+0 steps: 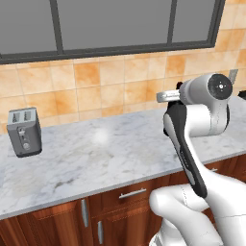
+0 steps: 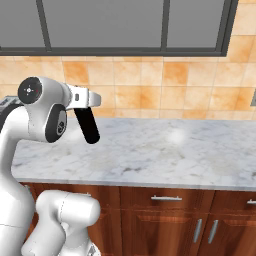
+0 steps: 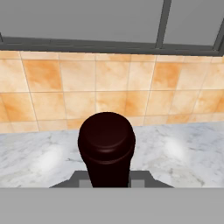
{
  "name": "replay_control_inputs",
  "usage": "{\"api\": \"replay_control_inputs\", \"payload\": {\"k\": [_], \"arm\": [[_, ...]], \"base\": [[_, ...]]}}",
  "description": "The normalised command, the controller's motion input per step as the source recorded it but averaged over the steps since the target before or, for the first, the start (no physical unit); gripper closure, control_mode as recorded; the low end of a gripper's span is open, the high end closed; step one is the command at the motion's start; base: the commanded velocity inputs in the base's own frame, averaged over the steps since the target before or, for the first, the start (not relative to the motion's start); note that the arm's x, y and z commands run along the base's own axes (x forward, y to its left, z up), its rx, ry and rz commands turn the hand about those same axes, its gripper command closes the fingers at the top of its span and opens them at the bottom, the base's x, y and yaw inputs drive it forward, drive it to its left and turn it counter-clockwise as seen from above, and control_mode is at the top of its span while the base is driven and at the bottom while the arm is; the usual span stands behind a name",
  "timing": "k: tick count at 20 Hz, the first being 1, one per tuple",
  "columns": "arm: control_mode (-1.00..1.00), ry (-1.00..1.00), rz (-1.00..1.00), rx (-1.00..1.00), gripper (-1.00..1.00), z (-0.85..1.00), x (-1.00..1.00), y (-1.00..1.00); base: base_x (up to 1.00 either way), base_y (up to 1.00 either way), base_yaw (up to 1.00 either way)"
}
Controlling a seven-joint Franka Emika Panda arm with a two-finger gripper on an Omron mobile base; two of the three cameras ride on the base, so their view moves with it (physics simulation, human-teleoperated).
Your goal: Move the drinks to the dining counter.
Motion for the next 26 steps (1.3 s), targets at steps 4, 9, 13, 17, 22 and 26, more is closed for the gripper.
{"api": "replay_control_inputs", "payload": {"k": [4,9,13,17,22,26], "arm": [[-1.00,-0.01,0.00,0.00,1.00,0.07,-0.23,0.00],[-1.00,0.00,0.00,0.00,1.00,0.08,-0.14,0.00],[-1.00,0.00,0.00,0.00,1.00,0.12,-0.13,-0.03],[-1.00,-0.01,0.00,0.00,1.00,0.13,-0.14,-0.05],[-1.00,0.00,0.00,0.00,1.00,0.08,-0.04,-0.04],[-1.00,0.00,0.00,0.00,1.00,0.09,0.00,-0.03]], "base": [[0.00,0.00,0.00],[0.00,0.00,0.00],[0.00,0.00,0.00],[0.00,0.00,0.00],[0.00,0.00,0.00],[0.00,0.00,0.00]]}}
